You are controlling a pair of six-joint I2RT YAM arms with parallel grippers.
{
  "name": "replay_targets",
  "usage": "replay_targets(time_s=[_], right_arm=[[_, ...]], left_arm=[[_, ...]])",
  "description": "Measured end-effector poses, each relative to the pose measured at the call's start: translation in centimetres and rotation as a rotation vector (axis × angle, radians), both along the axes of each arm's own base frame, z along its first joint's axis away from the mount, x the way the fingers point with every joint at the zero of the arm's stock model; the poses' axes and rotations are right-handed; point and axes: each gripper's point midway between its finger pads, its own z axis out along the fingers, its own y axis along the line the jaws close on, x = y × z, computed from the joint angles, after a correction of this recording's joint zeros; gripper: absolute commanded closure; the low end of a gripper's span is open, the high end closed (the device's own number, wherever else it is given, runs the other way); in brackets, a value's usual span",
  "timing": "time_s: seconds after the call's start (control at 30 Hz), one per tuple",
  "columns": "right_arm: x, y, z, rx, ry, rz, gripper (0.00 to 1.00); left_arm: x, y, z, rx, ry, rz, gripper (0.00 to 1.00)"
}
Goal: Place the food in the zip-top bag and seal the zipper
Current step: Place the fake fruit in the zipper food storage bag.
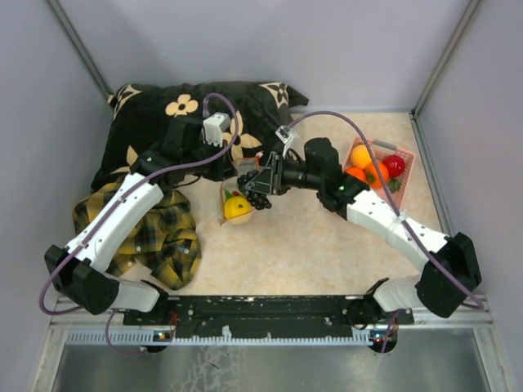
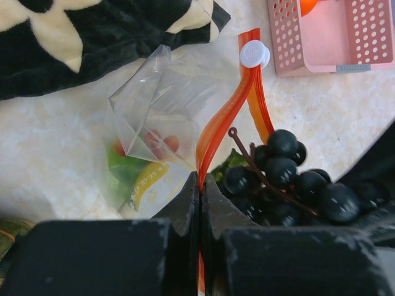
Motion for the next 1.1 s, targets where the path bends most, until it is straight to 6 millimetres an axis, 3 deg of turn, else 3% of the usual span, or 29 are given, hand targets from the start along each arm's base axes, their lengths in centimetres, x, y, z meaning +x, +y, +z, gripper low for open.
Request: replay_targets(time_s=[0.3, 0.57, 0.83, 1.1], right_arm=[[2.8, 0.6, -3.0, -0.015, 0.212, -0.166, 1.0], [4.6, 1.3, -1.6, 0.104, 0.309, -0.27, 1.0], [6.3, 0.2, -1.1, 0.133, 0.281, -0.392, 1.0], [5.9, 0.8, -2.1, 0.077, 0.23, -0.392, 0.71]], left_arm=[[-0.3, -0.3, 0.1, -0.015, 0.007, -0.017, 1.0], [-0.4, -0.5, 0.0, -0.022, 0.012, -0.028, 1.0], [-0.6, -0.7, 0.0, -0.031, 0.018, -0.043, 1.0], [-0.8, -0.9, 0.1, -0.04, 0.021, -0.053, 1.0]])
